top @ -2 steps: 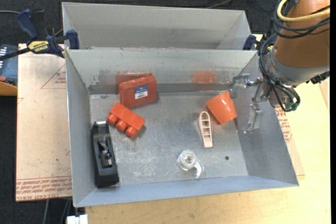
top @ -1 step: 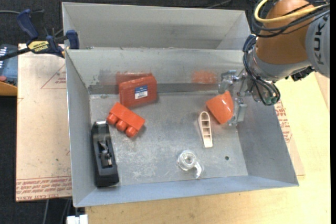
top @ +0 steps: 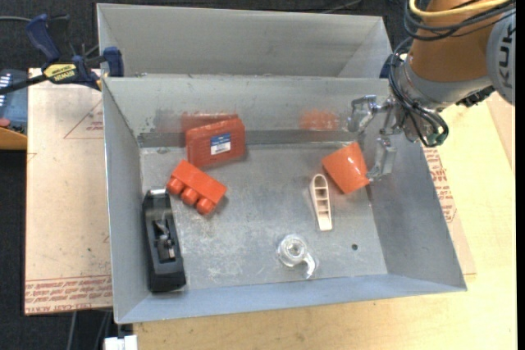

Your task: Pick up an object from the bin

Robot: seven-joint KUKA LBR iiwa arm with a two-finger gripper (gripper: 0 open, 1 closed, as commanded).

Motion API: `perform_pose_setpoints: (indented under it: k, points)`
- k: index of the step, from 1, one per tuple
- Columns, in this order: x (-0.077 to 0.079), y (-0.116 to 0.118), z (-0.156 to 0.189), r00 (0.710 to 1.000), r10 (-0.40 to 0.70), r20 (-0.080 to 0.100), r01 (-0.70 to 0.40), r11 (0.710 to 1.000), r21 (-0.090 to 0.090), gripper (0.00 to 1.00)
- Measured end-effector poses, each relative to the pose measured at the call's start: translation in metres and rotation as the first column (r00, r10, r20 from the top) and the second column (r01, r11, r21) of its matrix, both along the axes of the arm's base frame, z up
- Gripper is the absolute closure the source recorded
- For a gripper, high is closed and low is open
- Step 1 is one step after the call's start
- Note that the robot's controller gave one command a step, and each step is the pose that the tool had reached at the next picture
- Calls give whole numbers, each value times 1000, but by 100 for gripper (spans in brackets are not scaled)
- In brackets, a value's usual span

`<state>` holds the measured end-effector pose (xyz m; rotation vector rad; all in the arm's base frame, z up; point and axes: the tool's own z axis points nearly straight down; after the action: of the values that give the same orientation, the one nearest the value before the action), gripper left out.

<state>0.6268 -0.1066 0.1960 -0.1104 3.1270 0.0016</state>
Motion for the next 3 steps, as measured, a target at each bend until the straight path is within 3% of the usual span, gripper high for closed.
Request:
perform_pose_setpoints:
  k: [1,2,3]
  points:
    - [-13,12,-91,989,146,-3,-146,989,0,0]
    - [-30,18,-115,989,150,-10,-150,989,3,0]
    - [-28,22,-83,977,213,1,-213,977,-1,0]
